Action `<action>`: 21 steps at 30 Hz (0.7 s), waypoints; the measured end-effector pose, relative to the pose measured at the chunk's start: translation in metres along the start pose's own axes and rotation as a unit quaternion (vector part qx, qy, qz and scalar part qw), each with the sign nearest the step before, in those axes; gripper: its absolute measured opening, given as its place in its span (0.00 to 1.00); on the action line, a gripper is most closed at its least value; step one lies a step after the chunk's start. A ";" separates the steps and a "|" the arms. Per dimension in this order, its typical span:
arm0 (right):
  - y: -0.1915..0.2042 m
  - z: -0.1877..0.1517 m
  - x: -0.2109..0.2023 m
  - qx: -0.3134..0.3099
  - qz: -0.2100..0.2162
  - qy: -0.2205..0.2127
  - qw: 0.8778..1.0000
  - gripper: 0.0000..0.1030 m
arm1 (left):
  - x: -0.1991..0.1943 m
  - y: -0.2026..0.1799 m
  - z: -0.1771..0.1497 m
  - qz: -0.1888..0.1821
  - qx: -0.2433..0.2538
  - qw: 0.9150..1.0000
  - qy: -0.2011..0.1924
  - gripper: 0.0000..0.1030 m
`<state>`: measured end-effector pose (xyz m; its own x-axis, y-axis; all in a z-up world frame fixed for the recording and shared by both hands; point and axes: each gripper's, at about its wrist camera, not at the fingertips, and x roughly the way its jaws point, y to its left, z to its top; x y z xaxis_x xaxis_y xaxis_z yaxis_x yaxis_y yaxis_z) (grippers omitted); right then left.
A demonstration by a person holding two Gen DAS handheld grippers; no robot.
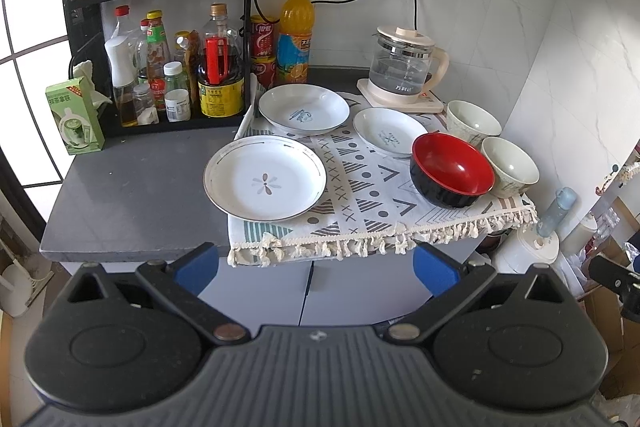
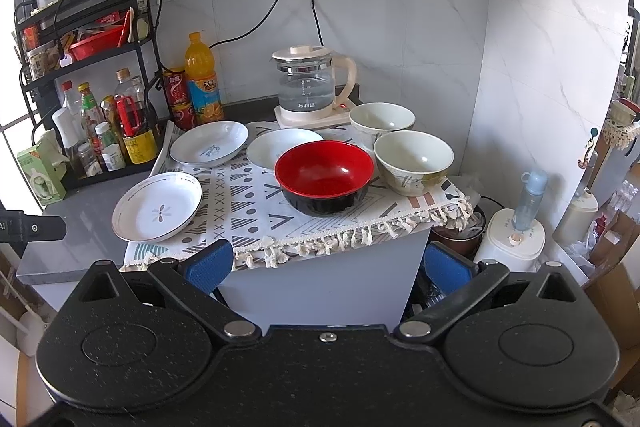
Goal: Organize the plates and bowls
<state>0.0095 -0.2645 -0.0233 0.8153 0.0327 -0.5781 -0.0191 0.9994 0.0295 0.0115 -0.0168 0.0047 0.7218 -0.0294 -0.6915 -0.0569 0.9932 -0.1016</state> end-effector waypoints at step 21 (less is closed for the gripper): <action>-0.012 0.014 0.026 0.011 -0.009 0.013 1.000 1.00 | 0.039 -0.016 0.026 -0.002 -0.005 1.000 0.028 0.99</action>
<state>0.0391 -0.2764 -0.0268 0.8003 0.0155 -0.5994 0.0080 0.9993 0.0366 0.0588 -0.0305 -0.0025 0.6823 -0.0396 -0.7300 -0.0611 0.9920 -0.1109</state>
